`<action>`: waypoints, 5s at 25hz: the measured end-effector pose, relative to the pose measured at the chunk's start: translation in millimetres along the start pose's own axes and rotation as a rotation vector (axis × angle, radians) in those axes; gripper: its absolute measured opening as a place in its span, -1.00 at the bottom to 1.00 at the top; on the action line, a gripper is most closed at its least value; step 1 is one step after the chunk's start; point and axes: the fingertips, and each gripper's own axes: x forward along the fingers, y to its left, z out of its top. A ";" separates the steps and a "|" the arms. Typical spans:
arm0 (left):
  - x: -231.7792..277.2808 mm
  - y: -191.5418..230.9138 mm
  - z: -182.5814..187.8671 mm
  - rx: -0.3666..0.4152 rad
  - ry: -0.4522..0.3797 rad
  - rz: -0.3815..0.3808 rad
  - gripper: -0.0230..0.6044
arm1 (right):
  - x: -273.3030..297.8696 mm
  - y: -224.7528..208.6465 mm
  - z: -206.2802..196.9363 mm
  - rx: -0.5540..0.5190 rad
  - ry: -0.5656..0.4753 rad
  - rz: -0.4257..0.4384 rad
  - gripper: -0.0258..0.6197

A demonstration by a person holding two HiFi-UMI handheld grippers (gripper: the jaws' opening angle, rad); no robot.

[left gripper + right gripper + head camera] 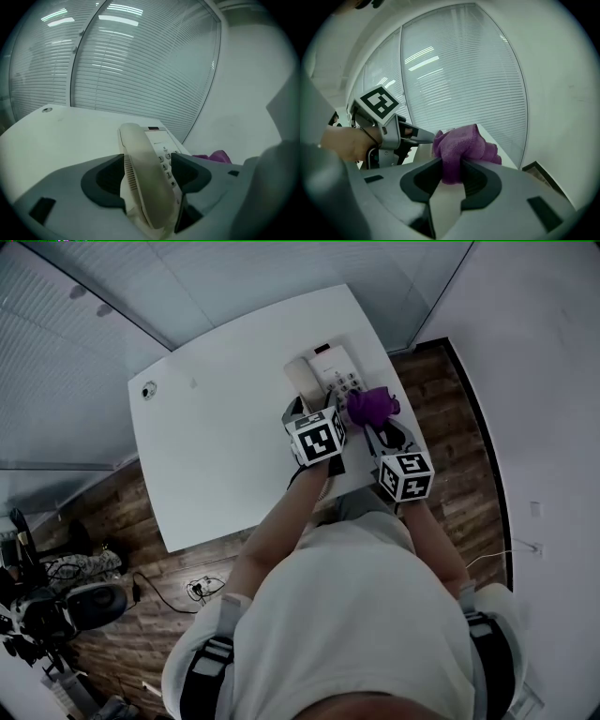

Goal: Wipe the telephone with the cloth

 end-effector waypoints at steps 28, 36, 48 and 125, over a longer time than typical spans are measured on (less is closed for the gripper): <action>19.4 14.7 7.5 -0.138 -0.031 0.141 -0.11 | 14.0 -15.0 -1.1 0.015 0.019 0.013 -0.54; 1.1 6.3 8.3 -0.212 -0.088 -0.048 -0.17 | 5.6 -4.9 8.8 0.002 -0.012 0.030 -0.54; -58.4 -2.7 12.8 -0.283 -0.189 -0.296 -0.18 | -12.7 14.9 24.6 -0.028 -0.054 0.057 -0.54; -256.4 14.2 -16.4 -0.640 -0.441 -0.898 -0.19 | -119.9 231.0 14.3 -0.257 -0.069 0.698 -0.54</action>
